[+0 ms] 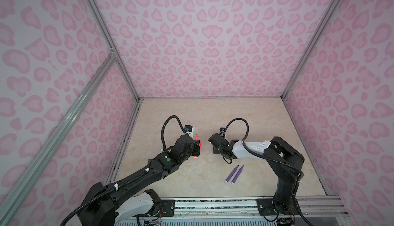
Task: Insert the pens into the pen caps
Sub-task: 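Move the right gripper to the clear cap on the table and grasp it, then lift the clear cap and carry it above the pink marker tip with the right gripper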
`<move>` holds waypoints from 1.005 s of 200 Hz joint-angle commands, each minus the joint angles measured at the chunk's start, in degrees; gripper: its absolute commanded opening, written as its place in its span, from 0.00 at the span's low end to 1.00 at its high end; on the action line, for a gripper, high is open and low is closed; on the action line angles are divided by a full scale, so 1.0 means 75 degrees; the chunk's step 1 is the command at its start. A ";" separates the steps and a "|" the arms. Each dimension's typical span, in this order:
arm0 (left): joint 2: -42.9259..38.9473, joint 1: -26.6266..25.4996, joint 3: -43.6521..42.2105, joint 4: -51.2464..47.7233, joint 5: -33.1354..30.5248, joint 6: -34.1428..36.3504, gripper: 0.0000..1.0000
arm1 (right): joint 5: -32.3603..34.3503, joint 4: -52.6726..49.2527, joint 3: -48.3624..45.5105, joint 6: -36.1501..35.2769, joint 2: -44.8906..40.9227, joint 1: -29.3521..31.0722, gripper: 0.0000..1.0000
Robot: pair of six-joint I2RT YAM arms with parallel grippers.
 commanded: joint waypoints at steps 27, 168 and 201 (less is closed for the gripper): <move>0.0020 -0.0007 0.0047 0.0196 0.0123 -0.0023 0.03 | -0.0231 -0.0311 -0.0014 -0.0039 0.0169 -0.0055 0.19; -0.0047 0.0002 -0.0086 0.0621 0.0904 0.0170 0.03 | -0.0337 0.0093 -0.0117 -0.0061 -0.0465 -0.0298 0.06; -0.0252 -0.0021 -0.0283 0.0996 0.1355 0.0293 0.03 | -0.0106 0.0351 -0.0247 -0.0137 -0.1492 -0.0309 0.03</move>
